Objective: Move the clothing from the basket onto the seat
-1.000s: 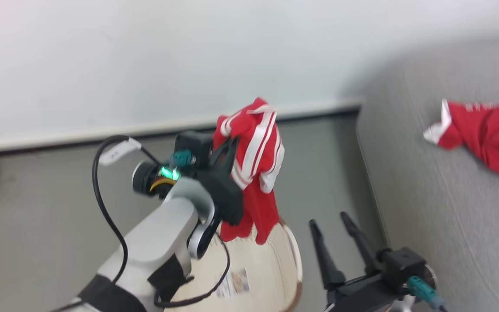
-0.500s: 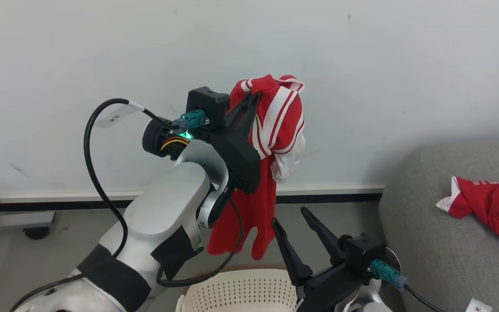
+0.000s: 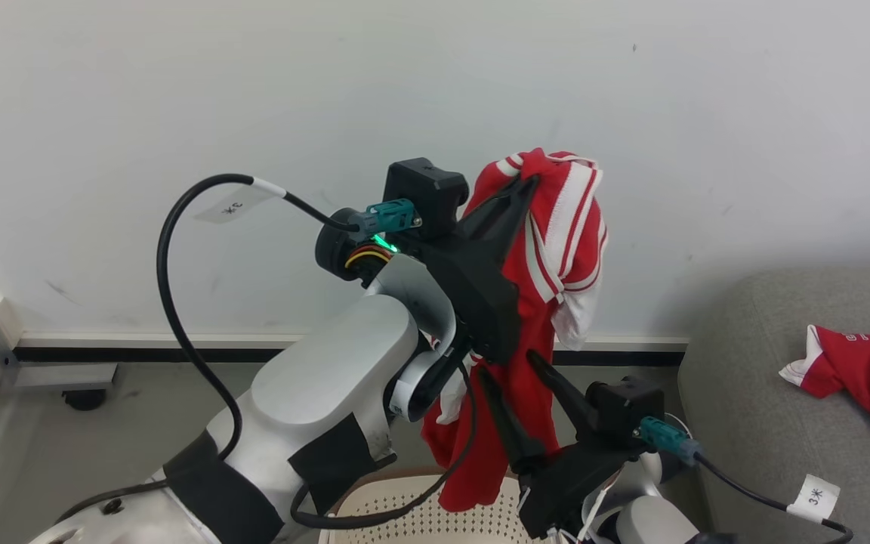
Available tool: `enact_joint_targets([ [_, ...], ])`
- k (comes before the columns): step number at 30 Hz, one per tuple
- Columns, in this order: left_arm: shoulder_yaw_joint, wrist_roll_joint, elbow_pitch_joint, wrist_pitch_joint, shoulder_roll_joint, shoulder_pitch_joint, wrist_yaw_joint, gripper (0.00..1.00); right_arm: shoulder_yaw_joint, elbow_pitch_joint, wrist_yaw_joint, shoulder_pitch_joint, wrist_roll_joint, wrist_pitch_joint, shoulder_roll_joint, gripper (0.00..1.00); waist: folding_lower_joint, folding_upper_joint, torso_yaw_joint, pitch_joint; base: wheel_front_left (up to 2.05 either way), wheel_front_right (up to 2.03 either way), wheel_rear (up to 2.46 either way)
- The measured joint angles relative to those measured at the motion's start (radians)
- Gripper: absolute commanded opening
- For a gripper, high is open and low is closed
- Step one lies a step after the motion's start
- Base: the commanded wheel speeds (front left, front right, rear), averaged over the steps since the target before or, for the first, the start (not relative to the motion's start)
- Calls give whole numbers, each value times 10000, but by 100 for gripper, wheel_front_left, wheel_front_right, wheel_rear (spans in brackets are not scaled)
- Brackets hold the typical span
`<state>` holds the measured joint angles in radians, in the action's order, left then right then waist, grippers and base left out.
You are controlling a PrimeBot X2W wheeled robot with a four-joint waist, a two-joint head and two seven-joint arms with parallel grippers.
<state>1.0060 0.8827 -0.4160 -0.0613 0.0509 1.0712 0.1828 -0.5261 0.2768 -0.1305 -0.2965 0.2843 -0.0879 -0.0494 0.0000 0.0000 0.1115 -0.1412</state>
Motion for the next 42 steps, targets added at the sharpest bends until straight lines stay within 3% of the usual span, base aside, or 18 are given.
enact_joint_targets([
  [7, 640, 744, 1093, 180, 2, 206, 215, 0, 771, 859, 0, -461, 174, -153, -10, 100, 0, 0, 192, 185, 0, 0, 0],
  [18, 1383, 1916, 2245, 59, 6, 360, 487, 0, 625, 1939, 0, -1395, 729, -596, -6, 100, 1, 0, 245, 430, 0, 0, 0],
  [19, 1415, 1990, 2242, 54, 6, 360, 502, 0, 633, 1983, 0, -1444, 773, -685, -6, 29, 0, 0, 226, 444, 0, 0, 0],
  [20, 1453, 2082, 2230, 17, 4, 358, 531, 0, 629, 2008, 0, -1486, 775, -773, -8, 0, 0, 1, 209, 456, 0, 0, 0],
  [23, 1515, 2295, 2050, -79, -2, 350, 623, 0, 548, 2196, 0, -1582, 790, -821, -6, 0, 0, 0, 147, 482, 0, 0, 0],
  [24, 1517, 2387, 1942, -117, 0, 345, 667, 33, 535, 2230, 0, -1618, 805, -859, -8, 0, 1, 1, 121, 490, 0, 0, 0],
  [25, 1521, 2420, 1804, -165, 4, 338, 704, 100, 523, 2249, 0, -1648, 809, -886, -8, 0, 0, 0, 94, 498, 0, 0, 0],
  [33, 1542, 2468, 328, -752, 171, -314, 815, 100, 384, 2192, 0, -1640, 844, -993, -4, 0, 0, 0, -270, 608, 0, 0, 0],
  [42, 1312, 1707, -520, -1931, 1122, -1437, 458, 100, 550, 1630, 0, -1400, 261, -767, -8, 0, 1, 0, -1255, 911, 0, 0, 0],
])
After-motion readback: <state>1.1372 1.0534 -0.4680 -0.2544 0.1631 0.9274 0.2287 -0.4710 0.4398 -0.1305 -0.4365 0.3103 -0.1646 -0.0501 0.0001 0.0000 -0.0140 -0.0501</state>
